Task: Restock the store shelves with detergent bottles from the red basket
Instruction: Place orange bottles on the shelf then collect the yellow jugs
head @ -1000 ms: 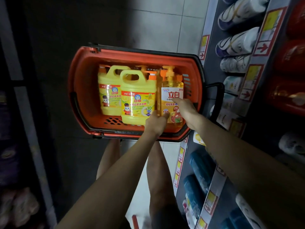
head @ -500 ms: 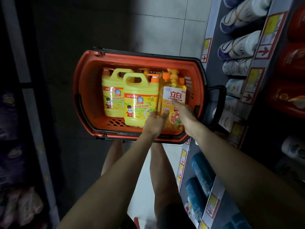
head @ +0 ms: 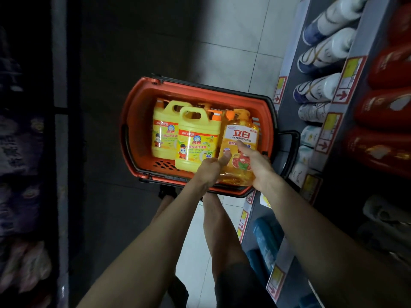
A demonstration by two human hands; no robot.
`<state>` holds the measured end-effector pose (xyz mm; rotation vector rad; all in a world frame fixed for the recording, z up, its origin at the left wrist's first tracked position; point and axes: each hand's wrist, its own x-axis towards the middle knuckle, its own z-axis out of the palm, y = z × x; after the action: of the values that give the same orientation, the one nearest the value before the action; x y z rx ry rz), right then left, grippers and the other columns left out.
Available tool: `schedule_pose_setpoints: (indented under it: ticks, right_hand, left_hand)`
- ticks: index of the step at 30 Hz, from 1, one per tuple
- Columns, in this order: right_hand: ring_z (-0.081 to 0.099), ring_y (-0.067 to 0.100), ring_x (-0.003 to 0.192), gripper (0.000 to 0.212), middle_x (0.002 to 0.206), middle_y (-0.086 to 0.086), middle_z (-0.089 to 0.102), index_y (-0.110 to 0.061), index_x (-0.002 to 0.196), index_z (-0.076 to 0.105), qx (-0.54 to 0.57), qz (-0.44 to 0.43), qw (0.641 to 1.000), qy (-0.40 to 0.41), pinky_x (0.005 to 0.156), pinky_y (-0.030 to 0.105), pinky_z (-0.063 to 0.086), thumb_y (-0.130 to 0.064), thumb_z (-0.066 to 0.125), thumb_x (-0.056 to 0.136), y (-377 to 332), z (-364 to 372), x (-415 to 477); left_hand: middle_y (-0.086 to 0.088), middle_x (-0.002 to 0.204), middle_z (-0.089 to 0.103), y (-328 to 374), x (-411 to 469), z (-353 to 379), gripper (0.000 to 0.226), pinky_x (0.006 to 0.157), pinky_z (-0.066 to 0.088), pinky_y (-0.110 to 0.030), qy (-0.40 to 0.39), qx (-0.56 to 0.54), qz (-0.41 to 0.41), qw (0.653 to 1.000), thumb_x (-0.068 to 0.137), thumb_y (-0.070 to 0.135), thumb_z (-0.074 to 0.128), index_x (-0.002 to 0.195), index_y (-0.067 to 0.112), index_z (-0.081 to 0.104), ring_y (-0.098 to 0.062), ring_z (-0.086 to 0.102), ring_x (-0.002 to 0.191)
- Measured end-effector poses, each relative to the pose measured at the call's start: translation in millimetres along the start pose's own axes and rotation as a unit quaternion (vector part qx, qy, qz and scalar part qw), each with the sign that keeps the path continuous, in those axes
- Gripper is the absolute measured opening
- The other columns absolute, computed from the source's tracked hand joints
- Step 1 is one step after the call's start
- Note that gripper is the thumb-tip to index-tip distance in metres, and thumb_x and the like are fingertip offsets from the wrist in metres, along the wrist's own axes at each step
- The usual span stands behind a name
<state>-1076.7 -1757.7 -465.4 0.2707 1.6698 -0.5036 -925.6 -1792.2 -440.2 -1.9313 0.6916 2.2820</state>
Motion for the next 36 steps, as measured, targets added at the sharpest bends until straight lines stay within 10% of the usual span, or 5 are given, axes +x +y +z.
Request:
schedule_pose_setpoints:
  ticks: [5, 13, 18, 29, 36]
  right_hand:
    - [0.081, 0.032, 0.091, 0.087, 0.105, 0.010, 0.082, -0.016, 0.130, 0.067, 0.005, -0.022, 1.000, -0.001, 0.089, 0.059, 0.063, -0.058, 0.098, 0.059, 1, -7, -42]
    - [0.081, 0.030, 0.095, 0.046, 0.105, 0.008, 0.083, -0.014, 0.118, 0.077, -0.030, -0.125, 0.991, -0.047, 0.094, 0.053, 0.062, -0.034, 0.092, 0.079, -20, 11, -154]
    - [0.081, 0.031, 0.092, 0.035, 0.103, 0.009, 0.083, -0.015, 0.114, 0.078, -0.033, -0.200, 0.977, -0.073, 0.087, 0.048, 0.064, -0.025, 0.089, 0.083, -34, 42, -242]
    - [0.079, 0.035, 0.100, 0.058, 0.110, 0.013, 0.081, -0.011, 0.123, 0.074, -0.102, -0.308, 0.928, -0.186, 0.098, 0.057, 0.060, -0.031, 0.094, 0.072, -28, 116, -431]
    - [0.080, 0.031, 0.099, 0.063, 0.110, 0.008, 0.081, -0.013, 0.126, 0.067, -0.186, -0.397, 0.870, -0.226, 0.097, 0.057, 0.061, -0.033, 0.095, 0.074, -13, 160, -531]
  left_hand:
    - [-0.003, 0.111, 0.079, 7, -39, -4, 0.031, 0.096, 0.059, -0.039, -0.030, 0.013, -0.008, 0.999, 0.105, 0.044, 0.061, 0.108, 0.016, 0.072, -0.019, 0.075, 0.102]
    - [-0.018, 0.132, 0.071, 26, -127, -34, 0.084, 0.092, 0.057, -0.039, -0.018, -0.013, 0.027, 0.999, 0.083, 0.073, 0.063, 0.137, 0.009, 0.067, -0.031, 0.069, 0.120]
    - [-0.005, 0.123, 0.078, 46, -207, -64, 0.072, 0.106, 0.054, -0.056, -0.006, -0.085, 0.105, 0.991, 0.083, 0.076, 0.063, 0.129, 0.021, 0.071, -0.033, 0.073, 0.115]
    - [-0.007, 0.103, 0.079, 65, -413, -137, 0.048, 0.063, 0.057, -0.025, 0.034, -0.157, 0.261, 0.952, 0.098, 0.050, 0.063, 0.124, 0.010, 0.065, -0.019, 0.077, 0.084]
    - [-0.009, 0.119, 0.079, 38, -529, -179, 0.046, 0.083, 0.062, -0.028, 0.045, -0.175, 0.385, 0.905, 0.100, 0.040, 0.057, 0.133, 0.008, 0.065, -0.026, 0.077, 0.108]
